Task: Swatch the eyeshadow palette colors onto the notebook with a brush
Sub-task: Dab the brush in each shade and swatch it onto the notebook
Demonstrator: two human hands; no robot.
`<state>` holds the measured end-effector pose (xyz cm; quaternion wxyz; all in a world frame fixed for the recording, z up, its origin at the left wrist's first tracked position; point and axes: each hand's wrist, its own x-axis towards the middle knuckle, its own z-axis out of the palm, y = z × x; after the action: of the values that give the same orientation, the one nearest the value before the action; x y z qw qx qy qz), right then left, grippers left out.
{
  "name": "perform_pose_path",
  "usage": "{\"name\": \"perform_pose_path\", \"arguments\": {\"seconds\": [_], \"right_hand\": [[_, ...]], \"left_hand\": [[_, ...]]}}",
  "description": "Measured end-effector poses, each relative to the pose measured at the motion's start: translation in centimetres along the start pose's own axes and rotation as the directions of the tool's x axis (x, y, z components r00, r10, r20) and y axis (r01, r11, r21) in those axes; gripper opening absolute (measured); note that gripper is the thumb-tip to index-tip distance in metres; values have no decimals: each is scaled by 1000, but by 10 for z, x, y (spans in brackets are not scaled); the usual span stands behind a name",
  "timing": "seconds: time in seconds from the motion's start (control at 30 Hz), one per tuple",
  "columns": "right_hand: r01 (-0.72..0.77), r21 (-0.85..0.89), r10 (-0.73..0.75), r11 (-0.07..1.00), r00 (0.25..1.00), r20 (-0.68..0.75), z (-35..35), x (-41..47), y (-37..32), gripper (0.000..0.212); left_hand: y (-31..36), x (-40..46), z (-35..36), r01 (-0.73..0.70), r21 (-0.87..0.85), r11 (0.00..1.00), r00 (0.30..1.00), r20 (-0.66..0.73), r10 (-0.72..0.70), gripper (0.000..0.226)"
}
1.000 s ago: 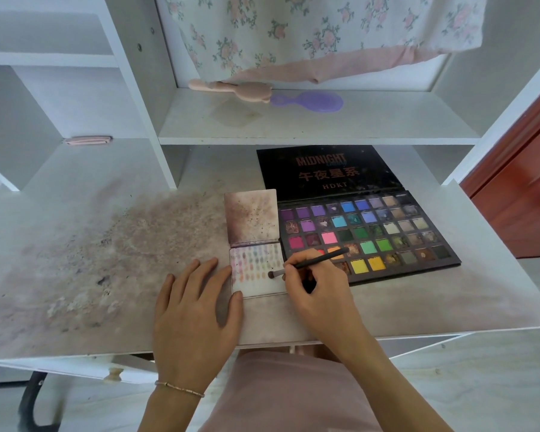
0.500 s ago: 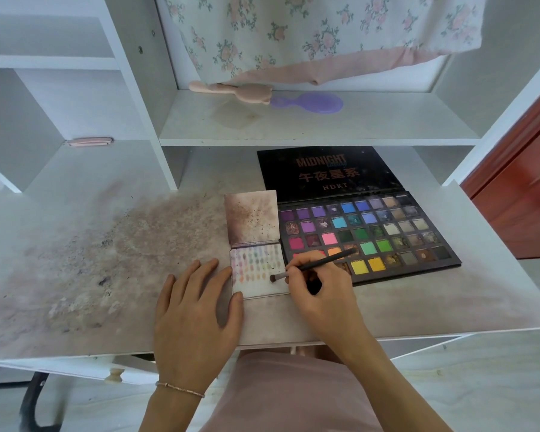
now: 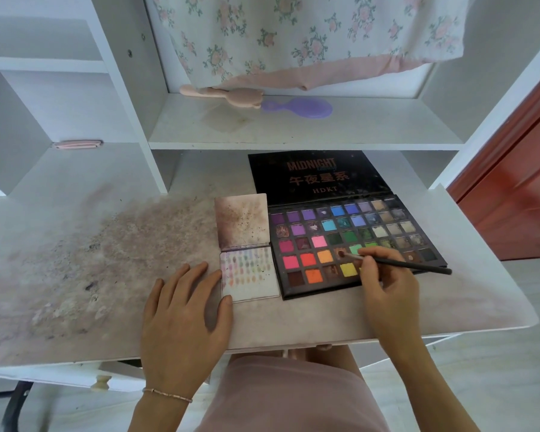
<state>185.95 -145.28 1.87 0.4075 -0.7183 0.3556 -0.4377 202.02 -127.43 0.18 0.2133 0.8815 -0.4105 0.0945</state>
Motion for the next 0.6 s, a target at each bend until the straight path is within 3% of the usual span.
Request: {"name": "perform_pose_path", "arguments": {"seconds": [0.4, 0.6], "right_hand": [[-151, -139, 97, 979, 937, -335, -48, 16, 21, 11], [-182, -180, 116, 967, 939, -323, -48, 17, 25, 10]], "left_hand": [[1, -1, 1, -5, -10, 1000, 999, -36, 5, 47], [2, -1, 0, 1, -9, 1000, 1000, -24, -2, 50]]}}
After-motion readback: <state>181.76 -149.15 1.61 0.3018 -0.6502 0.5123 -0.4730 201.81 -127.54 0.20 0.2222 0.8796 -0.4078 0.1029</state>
